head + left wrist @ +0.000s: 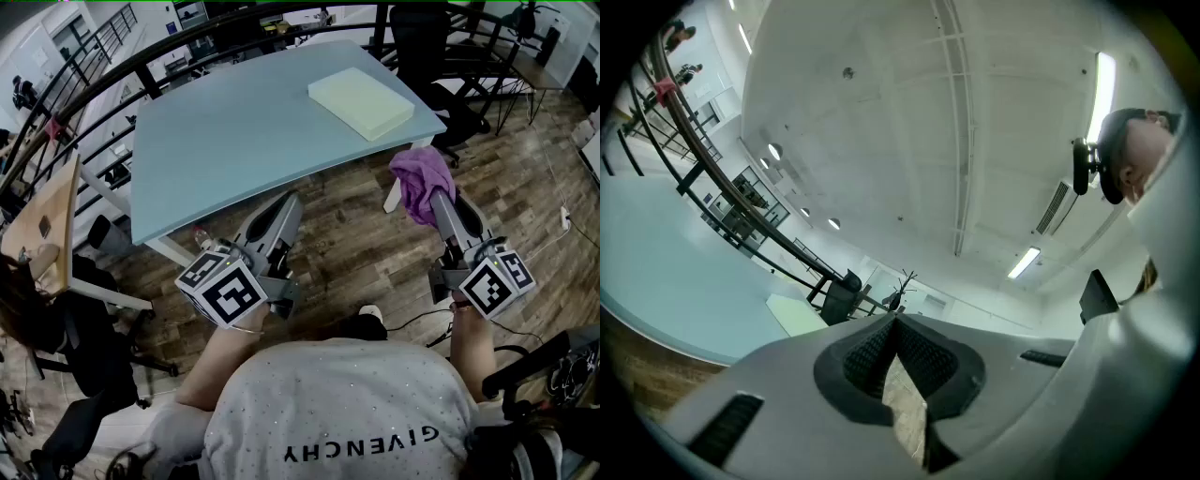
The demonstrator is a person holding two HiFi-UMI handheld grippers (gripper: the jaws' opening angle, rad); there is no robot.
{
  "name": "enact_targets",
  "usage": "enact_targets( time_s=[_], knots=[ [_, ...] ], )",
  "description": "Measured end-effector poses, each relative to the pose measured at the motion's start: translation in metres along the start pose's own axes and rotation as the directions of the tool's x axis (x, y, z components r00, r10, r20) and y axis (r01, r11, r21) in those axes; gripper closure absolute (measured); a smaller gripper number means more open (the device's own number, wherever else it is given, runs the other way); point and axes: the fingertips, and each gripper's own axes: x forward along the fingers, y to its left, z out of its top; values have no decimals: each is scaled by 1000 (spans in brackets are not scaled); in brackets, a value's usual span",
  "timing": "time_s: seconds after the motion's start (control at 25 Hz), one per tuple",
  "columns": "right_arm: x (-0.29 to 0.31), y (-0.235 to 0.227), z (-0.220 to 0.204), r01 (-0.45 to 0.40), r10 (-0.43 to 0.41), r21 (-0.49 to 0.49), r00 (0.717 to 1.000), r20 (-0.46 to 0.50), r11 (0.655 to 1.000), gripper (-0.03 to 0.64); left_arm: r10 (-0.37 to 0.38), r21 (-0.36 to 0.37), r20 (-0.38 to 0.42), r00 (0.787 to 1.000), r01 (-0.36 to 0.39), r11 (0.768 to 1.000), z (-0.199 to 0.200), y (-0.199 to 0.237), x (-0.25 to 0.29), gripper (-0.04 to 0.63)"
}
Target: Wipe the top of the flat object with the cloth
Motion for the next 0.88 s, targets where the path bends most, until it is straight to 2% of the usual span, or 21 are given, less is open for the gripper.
enact_targets(
  time_s=[0.2,0.56,0.72,0.88],
  knots=[
    [-3,-6,-2,12,-12,8,1000,2,1000,545,6,-3,0,1000,-6,1000,-4,3,2,603],
    [16,-45,-10,33,-32,41,999,-12,999,543,33,-23,-13,999,-33,999,-12,26,38,603],
    [50,-103,5,3,-4,86,1000,5,996,543,64,-15,-17,998,-64,998,-14,43,97,603],
    [90,-160,20,-43,44,34,999,-21,998,543,113,-10,25,993,-113,994,-8,67,164,603]
  ],
)
